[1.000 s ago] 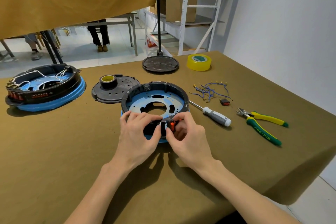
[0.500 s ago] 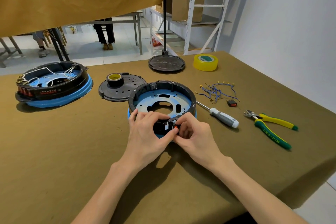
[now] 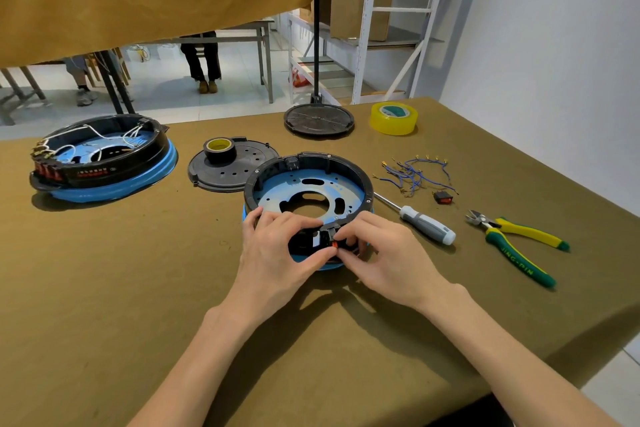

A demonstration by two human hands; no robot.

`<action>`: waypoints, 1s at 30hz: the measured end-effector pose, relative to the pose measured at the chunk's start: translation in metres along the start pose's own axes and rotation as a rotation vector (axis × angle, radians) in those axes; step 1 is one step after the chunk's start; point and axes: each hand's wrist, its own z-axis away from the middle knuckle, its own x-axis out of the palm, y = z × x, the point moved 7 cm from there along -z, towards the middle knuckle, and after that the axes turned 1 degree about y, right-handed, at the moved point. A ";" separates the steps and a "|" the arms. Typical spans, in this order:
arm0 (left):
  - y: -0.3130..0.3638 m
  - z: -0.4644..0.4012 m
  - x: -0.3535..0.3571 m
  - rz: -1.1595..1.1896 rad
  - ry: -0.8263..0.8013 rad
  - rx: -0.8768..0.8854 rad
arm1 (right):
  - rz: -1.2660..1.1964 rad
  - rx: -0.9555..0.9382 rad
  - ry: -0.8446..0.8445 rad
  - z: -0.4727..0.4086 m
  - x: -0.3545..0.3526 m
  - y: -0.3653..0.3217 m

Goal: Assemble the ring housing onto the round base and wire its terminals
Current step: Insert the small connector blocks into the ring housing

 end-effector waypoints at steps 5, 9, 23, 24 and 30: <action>-0.001 0.000 -0.002 0.011 0.002 0.003 | 0.218 -0.116 0.038 -0.008 -0.008 0.000; 0.000 0.000 -0.001 0.003 0.027 -0.012 | 0.205 -0.120 -0.040 -0.015 -0.006 0.003; 0.004 -0.001 0.003 -0.057 0.081 -0.082 | 0.060 0.011 -0.160 -0.033 0.003 0.021; 0.003 -0.002 0.003 -0.055 0.084 -0.085 | 0.049 0.017 -0.169 -0.034 0.004 0.023; 0.000 -0.001 0.004 -0.038 0.074 -0.096 | 0.011 0.030 -0.235 -0.037 0.007 0.027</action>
